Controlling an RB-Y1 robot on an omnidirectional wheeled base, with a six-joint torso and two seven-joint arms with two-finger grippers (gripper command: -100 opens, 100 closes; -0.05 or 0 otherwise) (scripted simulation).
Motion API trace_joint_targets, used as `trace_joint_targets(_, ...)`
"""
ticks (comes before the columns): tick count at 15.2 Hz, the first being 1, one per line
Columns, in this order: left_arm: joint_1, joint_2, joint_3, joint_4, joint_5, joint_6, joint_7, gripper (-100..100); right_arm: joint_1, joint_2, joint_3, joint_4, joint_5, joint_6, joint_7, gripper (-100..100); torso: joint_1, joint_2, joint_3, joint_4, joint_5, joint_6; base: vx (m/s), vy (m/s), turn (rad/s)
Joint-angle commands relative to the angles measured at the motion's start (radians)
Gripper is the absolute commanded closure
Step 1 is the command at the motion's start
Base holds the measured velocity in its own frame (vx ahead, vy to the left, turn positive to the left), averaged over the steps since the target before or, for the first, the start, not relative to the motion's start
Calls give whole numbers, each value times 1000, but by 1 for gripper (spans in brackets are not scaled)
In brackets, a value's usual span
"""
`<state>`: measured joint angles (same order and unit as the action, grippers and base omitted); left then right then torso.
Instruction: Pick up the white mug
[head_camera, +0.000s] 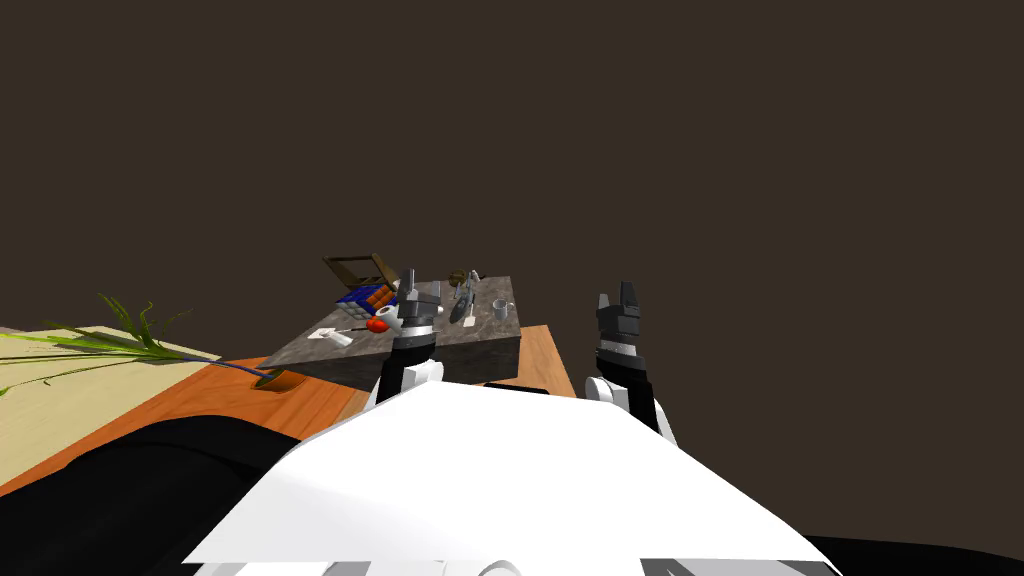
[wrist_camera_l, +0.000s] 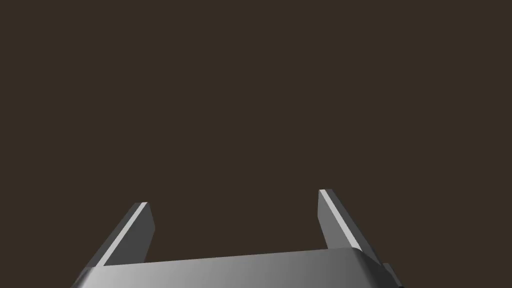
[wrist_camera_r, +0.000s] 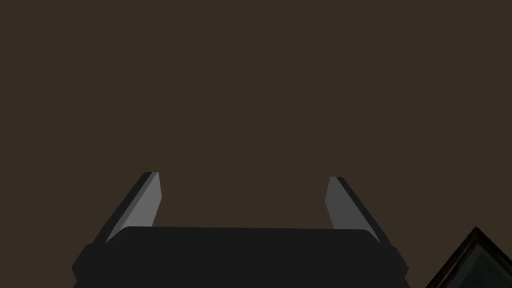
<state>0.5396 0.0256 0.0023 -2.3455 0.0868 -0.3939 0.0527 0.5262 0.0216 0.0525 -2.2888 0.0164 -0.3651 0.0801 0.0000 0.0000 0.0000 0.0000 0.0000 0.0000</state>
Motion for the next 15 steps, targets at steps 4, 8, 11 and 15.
trace_joint_targets(4,14,102,31,31,-69,-14,-10,-100,0,0,0,0,0,0,0,0,2,2,1,0,0,0,-22,18,-182)
trace_joint_targets(8,28,178,54,55,-125,-28,-18,-100,0,0,0,0,0,0,0,0,3,2,1,1,1,0,-31,32,-188)
trace_joint_targets(11,36,219,67,69,-159,-36,-23,-100,0,0,0,0,0,0,0,0,4,3,1,1,1,1,-36,40,-221)
trace_joint_targets(15,56,306,96,100,-235,-54,-34,-100,0,0,0,0,0,0,0,0,5,3,2,1,1,1,-43,49,-270)
